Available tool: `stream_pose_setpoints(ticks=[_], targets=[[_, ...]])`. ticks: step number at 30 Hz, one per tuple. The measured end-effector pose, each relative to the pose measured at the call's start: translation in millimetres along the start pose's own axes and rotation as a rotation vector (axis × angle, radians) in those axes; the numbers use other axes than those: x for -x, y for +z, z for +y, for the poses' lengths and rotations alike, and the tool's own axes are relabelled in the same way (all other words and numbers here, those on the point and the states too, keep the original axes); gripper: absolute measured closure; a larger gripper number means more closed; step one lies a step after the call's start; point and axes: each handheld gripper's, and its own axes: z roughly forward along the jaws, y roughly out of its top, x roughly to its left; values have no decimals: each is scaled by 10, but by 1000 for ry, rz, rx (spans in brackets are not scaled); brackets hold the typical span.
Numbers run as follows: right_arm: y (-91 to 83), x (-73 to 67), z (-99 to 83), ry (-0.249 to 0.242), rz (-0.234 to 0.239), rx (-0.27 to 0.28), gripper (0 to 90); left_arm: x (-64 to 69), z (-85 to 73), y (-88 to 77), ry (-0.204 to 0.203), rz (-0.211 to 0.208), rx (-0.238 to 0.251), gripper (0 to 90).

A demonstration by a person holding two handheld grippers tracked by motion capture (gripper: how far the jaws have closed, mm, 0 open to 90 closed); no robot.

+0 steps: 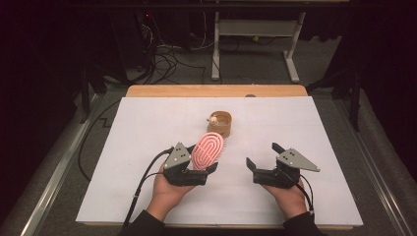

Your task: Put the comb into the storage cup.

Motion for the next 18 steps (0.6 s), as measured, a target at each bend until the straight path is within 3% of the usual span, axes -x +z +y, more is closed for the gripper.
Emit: stream_pose_setpoints(ticks=[9, 18], targets=[[-24, -95, 81, -7, 28, 11, 9, 100, 6, 67, 33, -2, -11, 182], [-52, -208, 184, 12, 70, 31, 8, 196, 4, 103, 40, -15, -17, 183]])
